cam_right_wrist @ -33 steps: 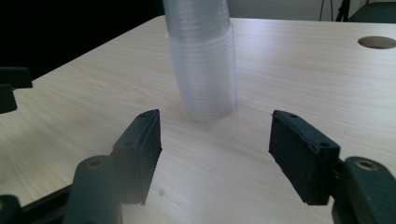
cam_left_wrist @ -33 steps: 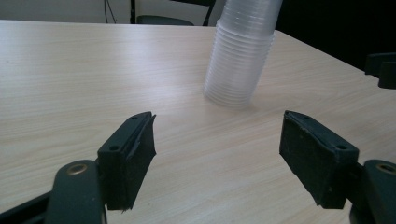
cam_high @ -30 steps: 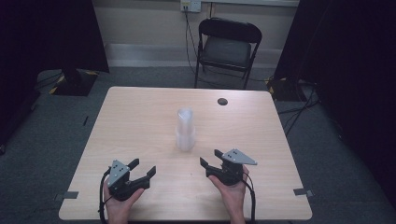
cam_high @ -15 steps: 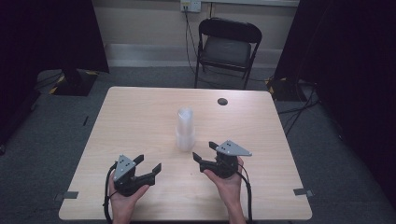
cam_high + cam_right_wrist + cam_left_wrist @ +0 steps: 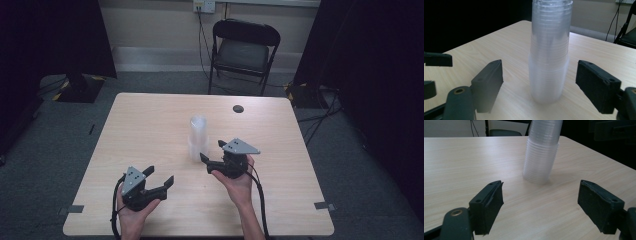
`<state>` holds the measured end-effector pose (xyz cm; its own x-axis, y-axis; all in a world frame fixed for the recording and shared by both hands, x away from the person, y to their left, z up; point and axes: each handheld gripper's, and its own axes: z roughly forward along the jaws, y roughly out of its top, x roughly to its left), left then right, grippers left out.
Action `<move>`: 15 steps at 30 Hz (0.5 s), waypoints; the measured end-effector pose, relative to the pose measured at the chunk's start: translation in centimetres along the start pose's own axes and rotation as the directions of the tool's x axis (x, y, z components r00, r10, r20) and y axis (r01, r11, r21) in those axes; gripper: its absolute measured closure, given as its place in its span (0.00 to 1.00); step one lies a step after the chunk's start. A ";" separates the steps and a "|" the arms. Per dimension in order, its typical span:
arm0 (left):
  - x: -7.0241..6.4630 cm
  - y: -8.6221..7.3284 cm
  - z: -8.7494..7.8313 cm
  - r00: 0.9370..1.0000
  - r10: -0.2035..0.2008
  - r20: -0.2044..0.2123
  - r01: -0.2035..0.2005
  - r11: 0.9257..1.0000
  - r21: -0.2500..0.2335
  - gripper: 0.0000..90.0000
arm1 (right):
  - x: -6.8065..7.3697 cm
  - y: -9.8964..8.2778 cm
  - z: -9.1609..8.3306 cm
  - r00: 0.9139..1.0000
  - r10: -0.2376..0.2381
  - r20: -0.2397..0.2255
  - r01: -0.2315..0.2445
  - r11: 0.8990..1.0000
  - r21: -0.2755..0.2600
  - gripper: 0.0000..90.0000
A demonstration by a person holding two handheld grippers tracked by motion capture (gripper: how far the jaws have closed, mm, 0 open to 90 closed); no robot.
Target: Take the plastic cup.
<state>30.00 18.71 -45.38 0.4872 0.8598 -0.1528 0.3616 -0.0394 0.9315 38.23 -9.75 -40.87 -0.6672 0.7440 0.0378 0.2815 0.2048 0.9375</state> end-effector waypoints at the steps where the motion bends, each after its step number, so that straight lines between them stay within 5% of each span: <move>1: 0.0 0.0 0.0 1.000 0.004 -0.001 -0.004 1.000 0.003 0.23 | -0.1 0.1 0.3 1.000 -0.005 0.001 0.005 1.000 0.002 0.23; 15: -0.7 -0.2 0.3 0.999 0.027 0.019 -0.027 0.999 0.018 0.19 | -1.1 2.1 3.1 1.000 -0.026 -0.004 0.027 1.000 0.015 0.20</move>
<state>29.87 17.97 -45.59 0.5115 0.8488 -0.1340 0.3628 -0.0719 0.9291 41.69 -8.12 -40.00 -0.6772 0.7357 0.0144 0.2737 0.2336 0.9330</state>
